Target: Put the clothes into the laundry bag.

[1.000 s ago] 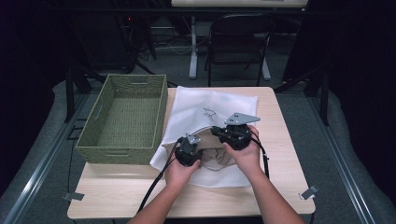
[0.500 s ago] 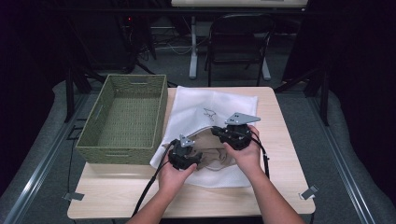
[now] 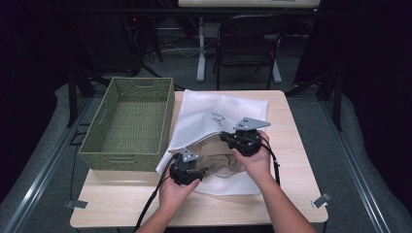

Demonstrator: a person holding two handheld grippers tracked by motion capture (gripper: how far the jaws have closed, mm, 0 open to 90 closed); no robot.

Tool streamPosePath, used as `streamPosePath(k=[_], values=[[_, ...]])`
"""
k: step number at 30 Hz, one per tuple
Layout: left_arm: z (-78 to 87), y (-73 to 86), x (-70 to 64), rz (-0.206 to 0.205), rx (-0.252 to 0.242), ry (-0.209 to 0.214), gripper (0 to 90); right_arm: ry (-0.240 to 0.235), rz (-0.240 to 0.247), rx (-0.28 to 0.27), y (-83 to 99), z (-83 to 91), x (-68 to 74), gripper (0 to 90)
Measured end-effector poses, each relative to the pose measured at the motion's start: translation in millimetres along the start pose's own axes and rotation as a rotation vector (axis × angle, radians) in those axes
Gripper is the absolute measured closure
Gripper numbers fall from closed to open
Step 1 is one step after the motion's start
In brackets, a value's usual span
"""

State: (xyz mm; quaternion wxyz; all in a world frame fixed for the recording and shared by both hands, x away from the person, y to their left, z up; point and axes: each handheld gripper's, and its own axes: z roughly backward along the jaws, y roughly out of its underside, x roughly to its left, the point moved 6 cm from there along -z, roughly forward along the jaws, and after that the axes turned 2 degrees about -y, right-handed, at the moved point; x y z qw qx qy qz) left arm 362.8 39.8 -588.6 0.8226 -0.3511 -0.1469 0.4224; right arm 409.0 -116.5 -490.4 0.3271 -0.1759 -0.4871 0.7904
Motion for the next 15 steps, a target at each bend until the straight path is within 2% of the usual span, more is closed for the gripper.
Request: streamPosePath(k=[6, 15], values=[[-8.1, 8.3, 1.5, -0.003, 0.032, 0.003, 46.3, -0.001, -0.001, 0.0, 0.3, 0.0, -0.1, 87.4], [-15.8, 13.2, -1.7, -0.015, 0.052, 0.002, 45.2, -0.001, 0.0, -0.001, 0.2, 0.0, 0.5, 87.3]])
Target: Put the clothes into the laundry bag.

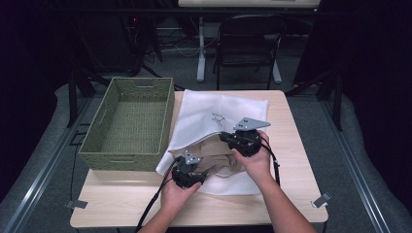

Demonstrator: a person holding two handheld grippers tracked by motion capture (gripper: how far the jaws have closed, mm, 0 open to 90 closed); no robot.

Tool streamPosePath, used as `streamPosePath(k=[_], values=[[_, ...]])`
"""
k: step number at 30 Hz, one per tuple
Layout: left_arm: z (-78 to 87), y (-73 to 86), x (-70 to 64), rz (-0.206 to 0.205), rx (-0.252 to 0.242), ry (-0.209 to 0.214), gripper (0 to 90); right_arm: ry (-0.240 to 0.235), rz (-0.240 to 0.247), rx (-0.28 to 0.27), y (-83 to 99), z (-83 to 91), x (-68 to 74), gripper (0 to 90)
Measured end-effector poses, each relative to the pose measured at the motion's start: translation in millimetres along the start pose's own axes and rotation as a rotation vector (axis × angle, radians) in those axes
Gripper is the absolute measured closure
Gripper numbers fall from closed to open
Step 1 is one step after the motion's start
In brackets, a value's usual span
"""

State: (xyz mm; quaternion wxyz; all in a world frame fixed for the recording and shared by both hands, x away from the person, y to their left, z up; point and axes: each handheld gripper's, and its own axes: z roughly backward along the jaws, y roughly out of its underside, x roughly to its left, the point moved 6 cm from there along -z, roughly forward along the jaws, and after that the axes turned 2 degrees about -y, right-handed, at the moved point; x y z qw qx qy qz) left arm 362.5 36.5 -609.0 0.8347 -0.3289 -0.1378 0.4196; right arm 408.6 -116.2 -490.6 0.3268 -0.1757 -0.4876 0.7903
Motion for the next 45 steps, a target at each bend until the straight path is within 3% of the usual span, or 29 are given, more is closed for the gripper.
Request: streamPosePath(k=[7, 11, 17, 24, 40, 45], values=[[-4.7, 1.3, -2.9, -0.015, 0.001, -0.015, 48.1, -0.003, 0.003, 0.004, 0.2, -0.3, 0.4, 87.3], [-6.6, 3.0, -4.1, -0.03, 0.015, -0.007, 55.8, -0.001, 0.003, 0.004, 0.3, -0.6, 0.5, 87.3], [-8.3, 2.6, -1.5, -0.008, 0.007, -0.011, 69.0, -0.002, -0.001, -0.001, 0.4, -1.7, 1.6, 87.3], [-11.0, -2.7, -1.1, -0.018, 0.009, -0.025, 79.2, -0.003, 0.0, 0.0, 0.1, -2.1, 2.3, 87.3], [-25.2, -19.8, -2.0, -0.029, 0.005, -0.045, 81.7, -0.007, 0.002, 0.0, -0.7, -0.9, 3.0, 87.3], [-28.9, -23.1, -2.2, -0.011, 0.007, -0.039, 81.7, -0.008, 0.001, -0.001, -1.0, -1.2, 3.0, 87.3]])
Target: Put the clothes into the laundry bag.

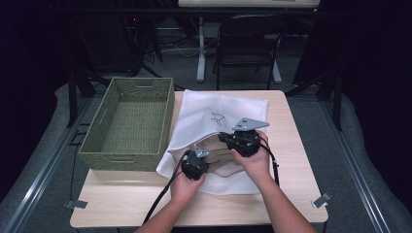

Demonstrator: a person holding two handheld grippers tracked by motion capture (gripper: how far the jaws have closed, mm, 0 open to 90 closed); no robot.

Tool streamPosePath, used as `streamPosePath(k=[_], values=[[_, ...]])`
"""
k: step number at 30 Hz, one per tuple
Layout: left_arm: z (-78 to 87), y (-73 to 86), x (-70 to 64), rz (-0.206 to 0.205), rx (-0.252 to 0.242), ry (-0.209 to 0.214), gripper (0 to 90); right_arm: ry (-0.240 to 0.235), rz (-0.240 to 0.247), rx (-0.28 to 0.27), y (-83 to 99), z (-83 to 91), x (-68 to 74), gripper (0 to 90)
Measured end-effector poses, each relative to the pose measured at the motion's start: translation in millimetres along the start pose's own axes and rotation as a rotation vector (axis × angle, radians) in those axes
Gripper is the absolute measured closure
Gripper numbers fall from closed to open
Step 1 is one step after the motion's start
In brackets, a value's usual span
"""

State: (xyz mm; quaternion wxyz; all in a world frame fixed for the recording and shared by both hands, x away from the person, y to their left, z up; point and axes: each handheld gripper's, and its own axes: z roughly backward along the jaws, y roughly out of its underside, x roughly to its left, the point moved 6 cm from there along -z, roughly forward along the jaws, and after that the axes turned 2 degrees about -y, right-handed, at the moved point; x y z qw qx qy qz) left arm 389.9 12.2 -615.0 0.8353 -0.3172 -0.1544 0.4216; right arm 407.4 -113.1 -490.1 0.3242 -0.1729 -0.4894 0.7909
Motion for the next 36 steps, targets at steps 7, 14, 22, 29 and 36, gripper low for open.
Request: streamPosePath(k=[7, 14, 22, 29, 36], values=[[-3.9, -3.8, -0.2, -0.008, -0.006, -0.014, 81.7, 0.0, 0.004, 0.0, -0.5, 1.0, -0.2, 87.3], [-7.3, -6.6, 0.4, -0.002, -0.011, -0.014, 81.7, -0.001, 0.002, -0.002, -0.7, -0.2, 1.3, 87.3], [-10.8, -10.0, 1.3, 0.004, -0.015, -0.021, 81.7, 0.003, 0.004, -0.001, -1.0, 1.0, 0.6, 87.3], [-14.6, -14.3, 1.2, 0.036, -0.016, -0.021, 81.8, 0.005, 0.003, -0.008, -1.8, 1.8, 0.4, 87.3], [-17.0, -16.2, 0.4, 0.037, -0.02, -0.022, 81.4, 0.007, 0.001, -0.009, -2.0, 2.2, -0.2, 87.3]])
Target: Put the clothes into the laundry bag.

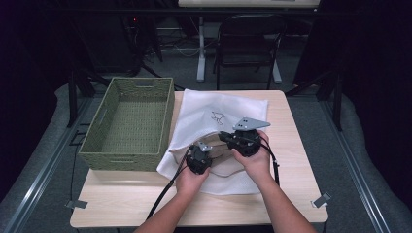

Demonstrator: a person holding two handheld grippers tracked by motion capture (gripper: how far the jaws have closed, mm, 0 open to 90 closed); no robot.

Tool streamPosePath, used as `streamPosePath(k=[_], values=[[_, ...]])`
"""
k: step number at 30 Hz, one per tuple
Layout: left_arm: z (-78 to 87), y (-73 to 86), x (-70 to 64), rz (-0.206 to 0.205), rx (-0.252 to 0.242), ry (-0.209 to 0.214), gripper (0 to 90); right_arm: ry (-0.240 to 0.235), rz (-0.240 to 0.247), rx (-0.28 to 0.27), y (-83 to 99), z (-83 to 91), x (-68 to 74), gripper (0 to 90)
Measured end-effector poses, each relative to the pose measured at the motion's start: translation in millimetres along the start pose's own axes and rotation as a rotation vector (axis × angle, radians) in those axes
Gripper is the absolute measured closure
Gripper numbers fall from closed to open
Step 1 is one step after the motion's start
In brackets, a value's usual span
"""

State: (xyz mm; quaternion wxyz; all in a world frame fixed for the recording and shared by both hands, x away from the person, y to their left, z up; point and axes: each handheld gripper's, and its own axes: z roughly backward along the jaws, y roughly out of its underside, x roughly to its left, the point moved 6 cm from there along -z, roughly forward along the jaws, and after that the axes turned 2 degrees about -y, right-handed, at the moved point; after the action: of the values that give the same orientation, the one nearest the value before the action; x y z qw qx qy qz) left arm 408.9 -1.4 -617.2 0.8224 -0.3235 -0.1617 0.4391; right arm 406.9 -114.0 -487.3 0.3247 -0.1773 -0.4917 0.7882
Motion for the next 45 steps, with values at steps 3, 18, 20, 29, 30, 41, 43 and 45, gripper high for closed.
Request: streamPosePath(k=[3, 18, 20, 29, 30, 41, 43, 45], values=[[2.1, 0.4, -0.8, 0.003, -0.002, 0.005, 78.4, -0.002, -0.001, -0.001, 0.2, -0.1, -0.2, 87.3], [35.3, 3.4, -5.5, -0.031, -0.054, 0.062, 54.4, -0.004, -0.002, -0.002, 1.1, 0.0, -2.3, 87.3], [40.8, 6.0, -4.9, -0.037, -0.049, 0.065, 53.6, -0.003, -0.001, -0.003, 1.4, 0.4, -3.0, 87.3], [63.9, 14.4, 2.2, -0.027, -0.064, 0.074, 52.6, 0.0, 0.001, 0.002, 1.9, 0.7, -2.9, 87.2], [66.2, 15.2, 3.3, -0.019, -0.071, 0.07, 52.5, 0.0, 0.001, 0.002, 1.9, 0.8, -3.0, 87.2], [95.0, 32.9, 20.1, 0.021, -0.082, 0.086, 51.4, -0.005, 0.002, 0.008, 3.6, 0.1, -2.7, 86.7], [99.4, 37.4, 23.3, 0.03, -0.085, 0.084, 51.3, -0.004, 0.002, 0.008, 3.9, -0.4, -2.4, 86.6], [104.9, 43.1, 27.6, 0.041, -0.087, 0.078, 51.2, -0.004, 0.002, 0.009, 4.1, -0.5, -2.3, 86.6]])
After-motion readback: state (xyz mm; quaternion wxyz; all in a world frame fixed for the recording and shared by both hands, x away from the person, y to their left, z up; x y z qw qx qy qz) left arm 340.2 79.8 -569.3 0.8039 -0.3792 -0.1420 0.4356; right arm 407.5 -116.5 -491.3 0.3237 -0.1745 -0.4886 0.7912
